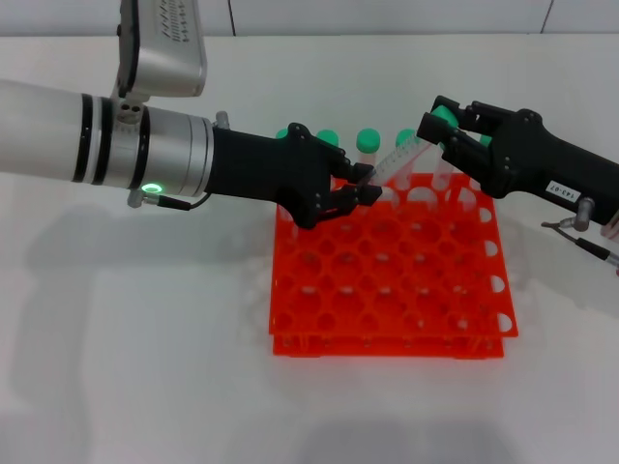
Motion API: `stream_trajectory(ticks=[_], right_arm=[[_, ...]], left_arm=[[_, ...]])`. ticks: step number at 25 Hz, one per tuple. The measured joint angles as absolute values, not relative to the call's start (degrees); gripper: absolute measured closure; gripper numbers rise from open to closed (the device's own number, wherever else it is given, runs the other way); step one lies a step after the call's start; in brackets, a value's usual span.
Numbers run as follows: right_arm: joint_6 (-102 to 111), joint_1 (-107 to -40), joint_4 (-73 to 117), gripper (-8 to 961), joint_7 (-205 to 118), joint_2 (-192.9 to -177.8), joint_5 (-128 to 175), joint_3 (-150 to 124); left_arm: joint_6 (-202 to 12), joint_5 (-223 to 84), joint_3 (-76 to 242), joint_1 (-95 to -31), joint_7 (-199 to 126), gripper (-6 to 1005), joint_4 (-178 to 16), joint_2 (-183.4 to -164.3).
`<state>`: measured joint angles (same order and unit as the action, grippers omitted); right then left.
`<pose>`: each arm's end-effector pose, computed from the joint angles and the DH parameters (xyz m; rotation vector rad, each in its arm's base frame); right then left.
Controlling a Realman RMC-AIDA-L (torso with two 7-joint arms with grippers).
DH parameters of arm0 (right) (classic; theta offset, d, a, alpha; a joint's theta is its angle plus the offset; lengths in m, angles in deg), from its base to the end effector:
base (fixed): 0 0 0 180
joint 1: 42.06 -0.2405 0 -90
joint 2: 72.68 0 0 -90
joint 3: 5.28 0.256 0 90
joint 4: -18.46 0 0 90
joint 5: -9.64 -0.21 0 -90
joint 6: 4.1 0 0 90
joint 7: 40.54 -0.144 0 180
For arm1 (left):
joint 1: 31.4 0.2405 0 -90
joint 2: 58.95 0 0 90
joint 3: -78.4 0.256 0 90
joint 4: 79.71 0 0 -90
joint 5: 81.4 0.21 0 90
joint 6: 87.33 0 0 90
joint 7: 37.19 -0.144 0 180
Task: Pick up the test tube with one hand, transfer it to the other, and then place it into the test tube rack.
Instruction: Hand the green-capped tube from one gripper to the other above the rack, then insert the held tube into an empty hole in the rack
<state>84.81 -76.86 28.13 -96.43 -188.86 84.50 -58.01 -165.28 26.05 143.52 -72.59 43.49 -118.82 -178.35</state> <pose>0.2333 0.3352 -0.0219 -2.4124 0.5159 1.2481 -0.1727 0.3693 -0.0524 -2.9734 -0.1989 -0.4757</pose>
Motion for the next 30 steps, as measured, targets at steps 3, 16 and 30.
stream_trajectory(ticks=[3,16,30], right_arm=[[84.82,-76.87,28.13,682,-96.43,-188.86,84.31,-57.98],[84.79,-76.66,28.49,683,-96.44,-188.86,84.49,-58.02],[85.03,-75.94,28.75,686,-96.43,-188.58,84.36,-58.04]], left_arm=[[-165.2,25.63,143.52,-72.51,43.63,768,-118.81,-178.38],[-165.74,22.91,143.53,-72.09,48.72,596,-119.43,-178.18],[-172.81,23.15,143.61,-61.35,67.86,125,-146.84,-178.08]])
